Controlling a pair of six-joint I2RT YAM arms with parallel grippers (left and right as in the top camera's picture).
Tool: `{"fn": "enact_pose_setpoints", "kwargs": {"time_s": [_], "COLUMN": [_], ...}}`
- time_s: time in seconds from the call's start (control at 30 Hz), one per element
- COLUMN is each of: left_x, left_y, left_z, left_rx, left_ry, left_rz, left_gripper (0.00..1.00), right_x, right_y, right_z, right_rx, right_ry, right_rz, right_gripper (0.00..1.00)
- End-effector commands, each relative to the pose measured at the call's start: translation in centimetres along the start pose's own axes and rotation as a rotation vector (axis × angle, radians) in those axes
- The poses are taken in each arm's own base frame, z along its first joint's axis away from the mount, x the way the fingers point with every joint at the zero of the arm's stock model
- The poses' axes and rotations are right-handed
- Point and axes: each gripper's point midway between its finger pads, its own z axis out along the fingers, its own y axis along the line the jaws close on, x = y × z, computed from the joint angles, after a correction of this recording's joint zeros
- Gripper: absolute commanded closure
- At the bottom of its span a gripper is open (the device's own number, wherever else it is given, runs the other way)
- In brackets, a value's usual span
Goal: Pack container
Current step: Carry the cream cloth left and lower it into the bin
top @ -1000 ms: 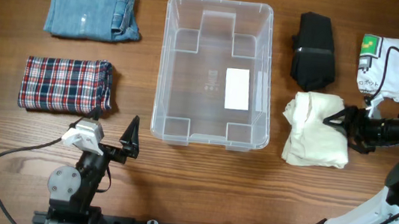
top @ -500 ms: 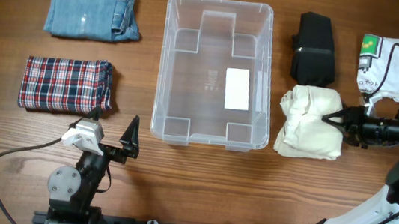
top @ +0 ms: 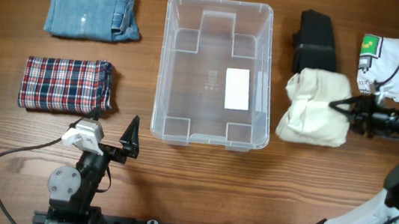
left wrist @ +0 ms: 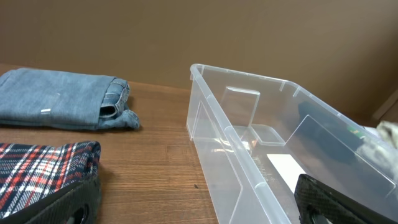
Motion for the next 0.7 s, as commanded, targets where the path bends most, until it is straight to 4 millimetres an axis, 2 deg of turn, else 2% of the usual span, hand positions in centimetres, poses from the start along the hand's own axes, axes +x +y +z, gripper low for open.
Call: {"fn": "enact_pose_setpoints", "kwargs": {"time_s": [0.0,0.1,0.13,0.2,0.3,0.4,0.43,0.5,0.67], "left_x": [0.1,0.1,0.1,0.1,0.1,0.1,0.1,0.1,0.1], "left_y": [0.3,0.3,0.3,0.3,0.3,0.3,0.3,0.3,0.3], "left_z": [0.0,0.0,0.0,0.0,0.0,0.0,0.0,0.0,0.0], "left_rx": [-0.014,-0.014,-0.014,-0.014,-0.013,-0.013,-0.013,-0.013,-0.014], "left_ry": [0.0,0.0,0.0,0.0,-0.001,0.0,-0.001,0.0,-0.001], "left_rz": [0.015,0.015,0.015,0.015,0.015,0.015,0.015,0.015,0.015], "left_gripper": [0.0,0.0,0.0,0.0,0.0,0.0,0.0,0.0,0.0], "right_x": [-2.3,-2.4,-2.1,-1.5,-0.3,1.0,1.5,2.1,2.9], "right_y": [9.2,13.6,16.0,18.8,23.2,28.2,30.1,32.4,34.7], "right_z": [-5.5,-8.4,-9.7,-10.6,-10.5,-8.4,-7.0,-4.5,1.9], "right_rx": [-0.097,-0.08,-0.041,0.009,0.039,0.008,-0.019,-0.044,-0.008], "right_ry": [-0.182,-0.266,-0.312,-0.358,-0.407,-0.425,-0.417,-0.4,-0.375], "right_rz": [-0.107,-0.163,-0.189,-0.225,-0.29,-0.352,-0.375,-0.396,-0.402], "right_gripper": [0.76,0.76,0.76,0.76,0.75,0.75,0.75,0.75,0.75]}}
